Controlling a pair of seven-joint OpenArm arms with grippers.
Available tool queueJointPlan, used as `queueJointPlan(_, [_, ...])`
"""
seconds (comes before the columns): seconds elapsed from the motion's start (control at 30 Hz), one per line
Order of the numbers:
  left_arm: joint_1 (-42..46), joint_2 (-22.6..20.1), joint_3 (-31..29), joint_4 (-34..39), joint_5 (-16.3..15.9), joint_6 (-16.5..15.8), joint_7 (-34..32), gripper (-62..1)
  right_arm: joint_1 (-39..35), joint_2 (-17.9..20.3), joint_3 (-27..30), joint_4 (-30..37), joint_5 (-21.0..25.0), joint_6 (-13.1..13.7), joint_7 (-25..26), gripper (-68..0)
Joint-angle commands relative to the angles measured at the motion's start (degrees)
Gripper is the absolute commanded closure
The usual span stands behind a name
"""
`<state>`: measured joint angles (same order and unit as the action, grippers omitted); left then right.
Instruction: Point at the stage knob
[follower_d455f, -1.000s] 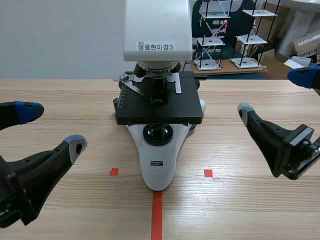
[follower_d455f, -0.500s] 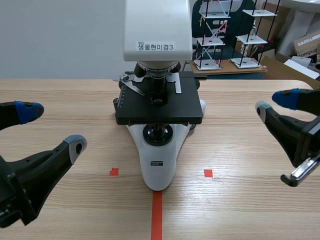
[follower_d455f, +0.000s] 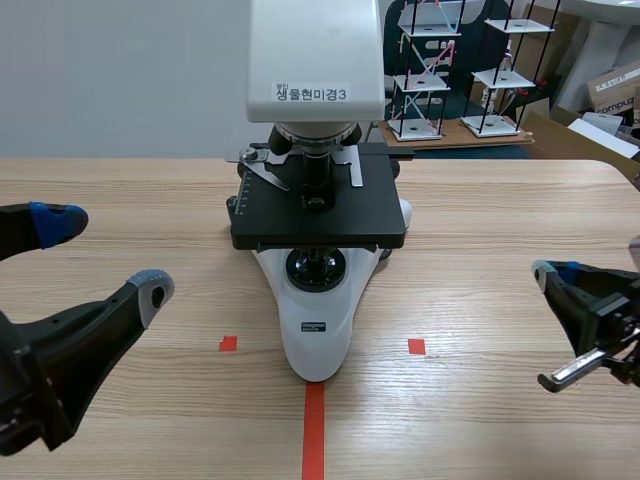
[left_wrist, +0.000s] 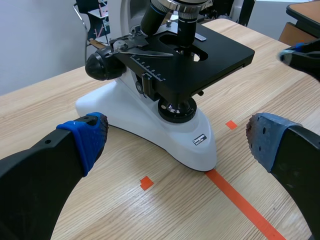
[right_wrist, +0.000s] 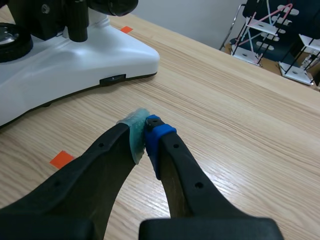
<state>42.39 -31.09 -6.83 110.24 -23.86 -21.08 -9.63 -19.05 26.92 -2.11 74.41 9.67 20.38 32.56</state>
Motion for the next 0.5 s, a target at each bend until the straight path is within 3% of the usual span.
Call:
queueJointPlan(0.0, [0.44, 0.44, -0.26, 0.28, -0.39, -0.02, -0.79, -58.1, 3.3, 0.22, -0.74, -0.15, 0.09, 0.02, 1.53, 0.0])
queueJointPlan(0.3, [0.44, 0.44, -0.26, 0.28, -0.37, -0.02, -0.74, -58.1, 17.05, -0.42, -9.2, -12.52, -1.2, 0.66, 7.5, 0.0])
queueJointPlan(0.47, [0.44, 0.44, -0.26, 0.28, -0.37, -0.02, 0.48, -58.1, 22.47, -2.84, -11.61, -15.87, -8.15, 1.95, 8.94, 0.0])
